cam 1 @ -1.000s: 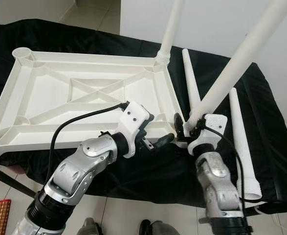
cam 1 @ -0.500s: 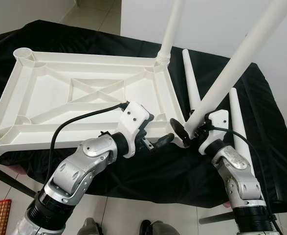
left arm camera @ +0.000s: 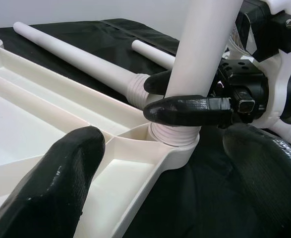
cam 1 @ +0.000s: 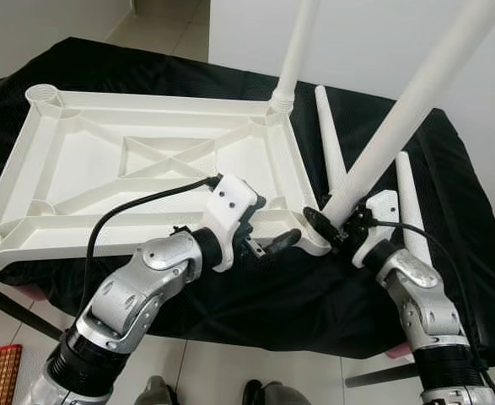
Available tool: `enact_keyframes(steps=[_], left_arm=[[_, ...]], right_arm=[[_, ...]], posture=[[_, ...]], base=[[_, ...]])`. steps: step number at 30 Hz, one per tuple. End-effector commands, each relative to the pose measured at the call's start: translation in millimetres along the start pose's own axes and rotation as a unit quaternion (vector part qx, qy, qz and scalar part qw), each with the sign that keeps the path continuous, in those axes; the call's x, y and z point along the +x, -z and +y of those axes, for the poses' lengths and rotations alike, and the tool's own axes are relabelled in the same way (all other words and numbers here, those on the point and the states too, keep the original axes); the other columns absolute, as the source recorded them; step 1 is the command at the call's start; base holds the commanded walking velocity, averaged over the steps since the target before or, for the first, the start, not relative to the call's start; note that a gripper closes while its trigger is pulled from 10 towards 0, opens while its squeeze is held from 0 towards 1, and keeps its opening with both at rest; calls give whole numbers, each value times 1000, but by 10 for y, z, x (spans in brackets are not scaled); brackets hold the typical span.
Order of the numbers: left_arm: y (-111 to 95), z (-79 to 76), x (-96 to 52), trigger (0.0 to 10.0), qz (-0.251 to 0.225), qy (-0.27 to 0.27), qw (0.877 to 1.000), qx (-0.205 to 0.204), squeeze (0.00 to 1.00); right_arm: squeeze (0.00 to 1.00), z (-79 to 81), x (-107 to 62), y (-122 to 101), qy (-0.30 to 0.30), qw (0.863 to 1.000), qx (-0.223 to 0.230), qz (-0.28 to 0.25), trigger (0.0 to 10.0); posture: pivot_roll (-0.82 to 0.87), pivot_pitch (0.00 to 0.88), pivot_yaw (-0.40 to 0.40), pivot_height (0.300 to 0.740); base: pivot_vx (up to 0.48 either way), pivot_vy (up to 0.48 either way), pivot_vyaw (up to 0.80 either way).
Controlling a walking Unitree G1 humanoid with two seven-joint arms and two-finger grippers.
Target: Building children table
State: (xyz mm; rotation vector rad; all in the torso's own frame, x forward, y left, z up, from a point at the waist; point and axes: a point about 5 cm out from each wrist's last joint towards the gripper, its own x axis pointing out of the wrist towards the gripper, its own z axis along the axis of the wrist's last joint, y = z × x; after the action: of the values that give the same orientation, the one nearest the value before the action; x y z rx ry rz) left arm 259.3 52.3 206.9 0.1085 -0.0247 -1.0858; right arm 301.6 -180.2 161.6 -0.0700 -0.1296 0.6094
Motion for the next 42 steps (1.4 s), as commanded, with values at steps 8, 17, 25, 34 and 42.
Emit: enact_keyframes(steps=[8, 17, 25, 34, 42], left_arm=[[1, -51, 19, 10000, 3, 30, 1000, -4, 0], [12, -45, 16, 10000, 4, 27, 1000, -2, 0], [6, -27, 19, 10000, 1, 19, 1000, 3, 0], [3, -30, 13, 10000, 1, 22, 1000, 7, 0], [8, -17, 6, 10000, 2, 19, 1000, 8, 0]], right_arm=[[0, -34, -29, 39, 97, 995, 19, 11, 10000], [0, 98, 32, 14, 199, 979, 44, -3, 10000], [0, 327, 41, 54, 332, 940, 72, -3, 10000], [1000, 353, 61, -6, 347, 934, 81, -27, 10000], [1000, 312, 2, -114, 357, 930, 66, -59, 10000]], posture=[[31, 156, -77, 740], [31, 158, -80, 740], [37, 164, -93, 740], [38, 161, -87, 740], [38, 155, -87, 740]], base=[[0, 0, 0], [0, 0, 0], [0, 0, 0], [0, 0, 0], [0, 0, 0]])
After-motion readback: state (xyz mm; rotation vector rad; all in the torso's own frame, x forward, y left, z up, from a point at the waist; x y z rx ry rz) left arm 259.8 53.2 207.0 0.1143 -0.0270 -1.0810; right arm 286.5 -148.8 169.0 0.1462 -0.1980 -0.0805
